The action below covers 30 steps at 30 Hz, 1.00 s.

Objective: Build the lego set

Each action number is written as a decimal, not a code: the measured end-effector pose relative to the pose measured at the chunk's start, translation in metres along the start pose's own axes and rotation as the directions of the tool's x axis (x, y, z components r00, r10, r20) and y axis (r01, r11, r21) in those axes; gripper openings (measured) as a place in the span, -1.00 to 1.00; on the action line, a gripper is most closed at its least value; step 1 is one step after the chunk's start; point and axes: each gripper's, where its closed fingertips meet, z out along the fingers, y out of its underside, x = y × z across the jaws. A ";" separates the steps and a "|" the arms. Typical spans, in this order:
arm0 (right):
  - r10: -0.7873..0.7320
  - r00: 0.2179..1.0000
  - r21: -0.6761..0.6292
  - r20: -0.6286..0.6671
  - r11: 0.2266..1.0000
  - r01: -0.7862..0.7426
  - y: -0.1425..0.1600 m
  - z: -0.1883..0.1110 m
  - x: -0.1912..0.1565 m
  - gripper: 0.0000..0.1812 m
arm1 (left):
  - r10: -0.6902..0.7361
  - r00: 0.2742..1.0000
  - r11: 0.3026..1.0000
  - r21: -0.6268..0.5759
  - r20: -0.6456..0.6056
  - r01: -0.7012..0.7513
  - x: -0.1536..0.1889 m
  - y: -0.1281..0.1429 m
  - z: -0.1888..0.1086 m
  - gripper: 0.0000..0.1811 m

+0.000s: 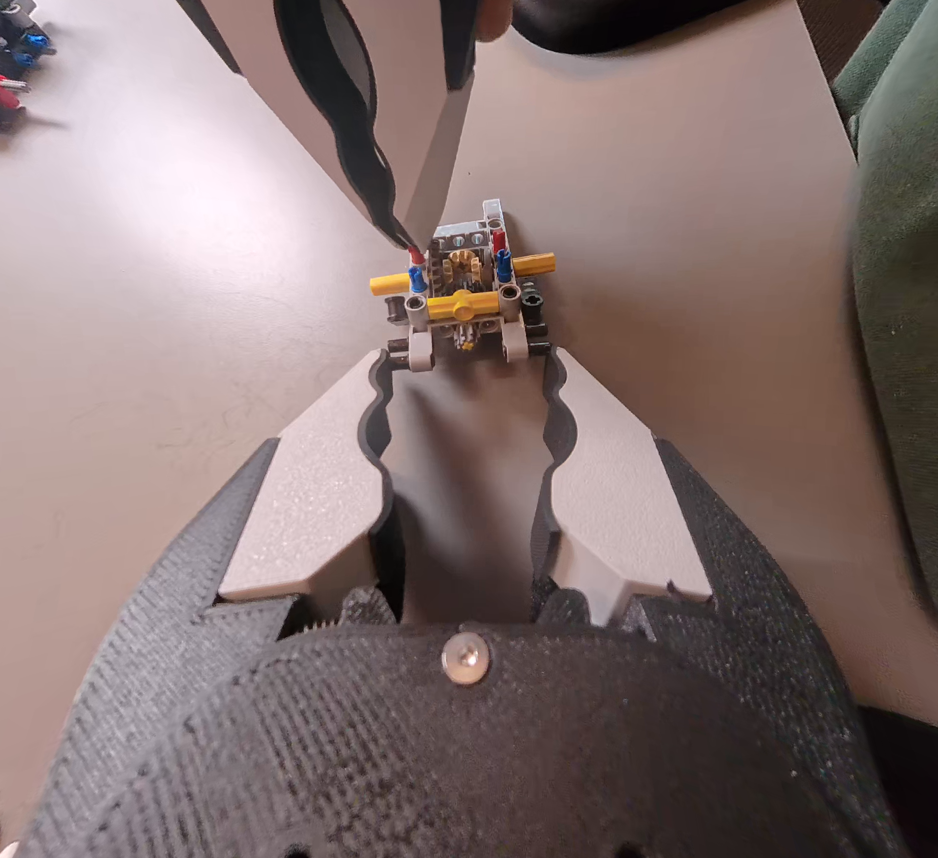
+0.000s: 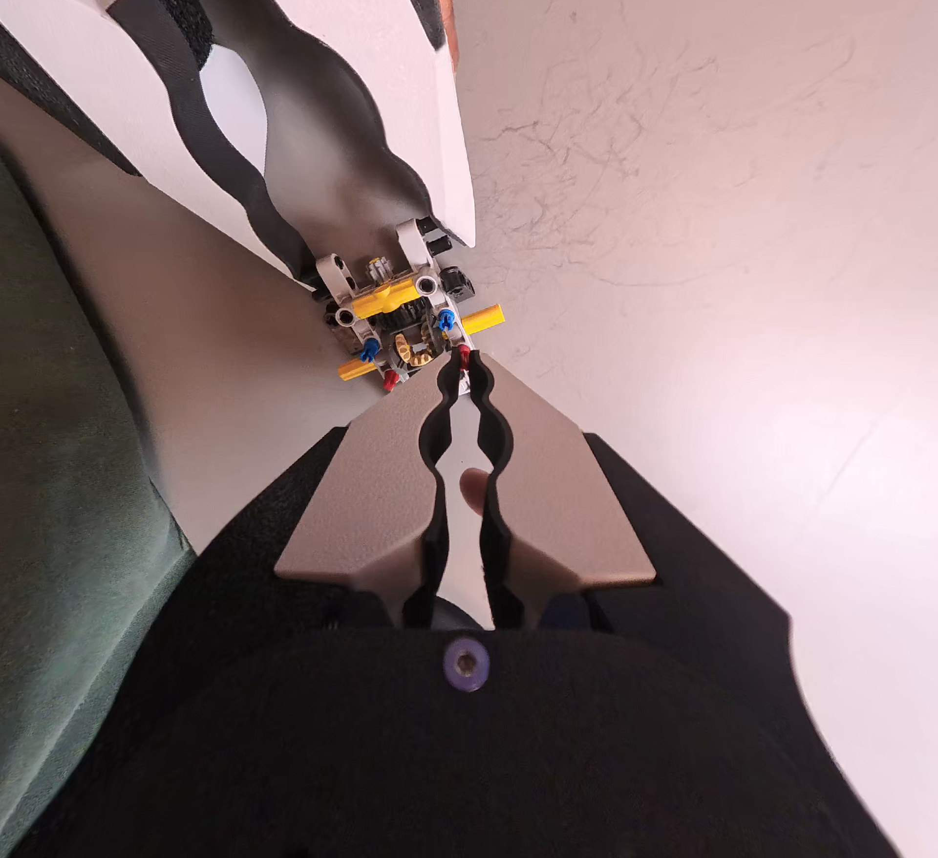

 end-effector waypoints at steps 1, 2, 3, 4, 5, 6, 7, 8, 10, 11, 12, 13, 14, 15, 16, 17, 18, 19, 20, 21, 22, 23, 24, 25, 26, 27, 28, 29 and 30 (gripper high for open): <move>0.007 1.000 0.001 0.004 1.000 -0.007 0.000 0.000 0.000 -0.98 | -0.001 1.000 1.000 0.001 -0.002 0.001 0.000 0.000 0.000 -0.34; 0.017 1.000 0.001 0.007 1.000 -0.017 0.000 0.000 0.000 -0.98 | -0.002 1.000 1.000 0.001 -0.003 0.002 0.000 0.000 0.000 -0.34; 0.018 1.000 -0.001 0.007 1.000 -0.017 0.000 0.000 0.000 -0.98 | -0.002 1.000 1.000 0.001 -0.004 0.002 0.000 0.000 0.000 -0.35; 0.013 1.000 -0.003 0.007 1.000 -0.013 0.000 0.000 0.000 -0.98 | -0.001 1.000 1.000 0.000 -0.005 0.001 0.000 0.000 0.000 -0.35; 0.012 1.000 -0.005 0.012 1.000 -0.012 0.000 0.000 -0.001 -0.98 | 0.000 1.000 1.000 -0.002 -0.007 0.000 0.001 0.000 -0.001 -0.35; 0.011 1.000 -0.005 0.020 1.000 -0.011 0.000 0.001 -0.002 -0.98 | 0.000 1.000 1.000 -0.004 -0.009 0.000 0.001 0.001 -0.001 -0.34; -0.003 1.000 0.002 0.022 1.000 0.003 -0.001 0.001 -0.002 -0.98 | -0.003 1.000 1.000 -0.004 -0.012 0.003 0.001 0.001 -0.002 -0.35; -0.027 0.999 0.016 0.029 1.000 0.027 -0.001 0.000 -0.003 -0.98 | -0.004 1.000 1.000 -0.003 -0.014 0.004 0.002 0.001 -0.002 -0.34; -0.040 0.998 0.072 0.048 0.997 0.037 -0.001 -0.003 -0.004 -0.98 | 0.026 1.000 1.000 -0.009 0.003 -0.026 0.001 0.002 -0.003 -0.34; -0.068 0.996 0.118 0.051 0.991 0.062 -0.002 -0.007 -0.005 -0.97 | 0.051 0.999 0.999 -0.002 0.015 -0.051 0.000 0.001 -0.003 -0.34; -0.094 0.994 0.176 0.056 0.981 0.083 -0.003 -0.012 -0.006 -0.95 | 0.060 0.998 0.998 0.011 0.015 -0.060 0.001 -0.002 -0.004 -0.34; -0.097 0.993 0.240 0.065 0.968 0.079 -0.004 -0.018 -0.007 -0.90 | 0.065 0.998 0.998 0.026 0.013 -0.065 0.002 -0.005 -0.006 -0.34; -0.085 0.992 0.304 0.091 0.951 0.054 -0.005 -0.023 -0.008 -0.84 | 0.077 0.997 0.996 0.043 0.013 -0.078 0.003 -0.008 -0.006 -0.34; -0.071 0.990 0.364 0.120 0.931 0.022 -0.004 -0.027 -0.008 -0.77 | 0.091 0.996 0.994 0.060 0.012 -0.092 0.005 -0.011 -0.007 -0.34; -0.051 0.988 0.414 0.145 0.910 -0.014 -0.003 -0.030 -0.006 -0.70 | 0.104 0.995 0.992 0.073 0.012 -0.104 0.006 -0.013 -0.007 -0.34; -0.044 0.981 0.448 0.190 0.893 -0.047 0.000 -0.031 -0.008 -0.63 | 0.119 0.993 0.991 0.065 0.016 -0.119 0.006 -0.012 -0.007 -0.34; -0.021 0.975 0.484 0.221 0.870 -0.091 0.002 -0.033 -0.007 -0.59 | 0.132 0.991 0.990 0.044 0.030 -0.133 0.004 -0.007 -0.006 -0.34; -0.002 0.965 0.535 0.263 0.833 -0.144 0.001 -0.038 -0.007 -0.57 | 0.133 0.991 0.990 0.042 0.031 -0.134 0.003 -0.005 -0.004 -0.34; 0.011 0.952 0.580 0.307 0.791 -0.196 -0.001 -0.045 -0.008 -0.54 | 0.128 0.992 0.990 0.059 0.022 -0.129 0.005 -0.007 -0.004 -0.34; 0.025 0.948 0.602 0.316 0.768 -0.221 0.000 -0.046 -0.005 -0.53 | 0.133 0.991 0.988 0.075 0.024 -0.134 0.005 -0.010 -0.005 -0.34; 0.035 0.956 0.613 0.290 0.761 -0.213 0.003 -0.044 -0.001 -0.53 | 0.143 0.989 0.986 0.083 0.034 -0.145 0.004 -0.012 -0.006 -0.34; 0.034 0.964 0.623 0.264 0.757 -0.198 0.007 -0.041 0.001 -0.53 | 0.146 0.988 0.985 0.089 0.040 -0.149 0.003 -0.012 -0.007 -0.34; 0.051 0.966 0.625 0.255 0.754 -0.205 0.012 -0.037 0.003 -0.53 | 0.149 0.988 0.984 0.094 0.043 -0.152 0.003 -0.012 -0.007 -0.34; 0.074 0.959 0.614 0.272 0.754 -0.232 0.017 -0.032 0.004 -0.54 | 0.158 0.986 0.982 0.099 0.049 -0.162 0.002 -0.012 -0.007 -0.34; 0.097 0.949 0.606 0.301 0.749 -0.269 0.020 -0.028 0.004 -0.56 | 0.174 0.983 0.978 0.109 0.061 -0.179 0.002 -0.014 -0.008 -0.34; 0.118 0.938 0.602 0.325 0.740 -0.301 0.022 -0.024 0.004 -0.57 | 0.190 0.979 0.972 0.127 0.072 -0.197 0.001 -0.016 -0.009 -0.34; 0.129 0.930 0.599 0.343 0.733 -0.323 0.023 -0.021 0.004 -0.58 | 0.203 0.976 0.966 0.146 0.083 -0.214 0.001 -0.019 -0.011 -0.34; 0.128 0.924 0.597 0.361 0.730 -0.334 0.022 -0.019 0.002 -0.59 | 0.218 0.971 0.958 0.167 0.099 -0.232 0.000 -0.022 -0.013 -0.34; 0.114 0.919 0.607 0.376 0.719 -0.338 0.020 -0.020 0.000 -0.61 | 0.234 0.965 0.949 0.189 0.116 -0.252 0.000 -0.025 -0.015 -0.34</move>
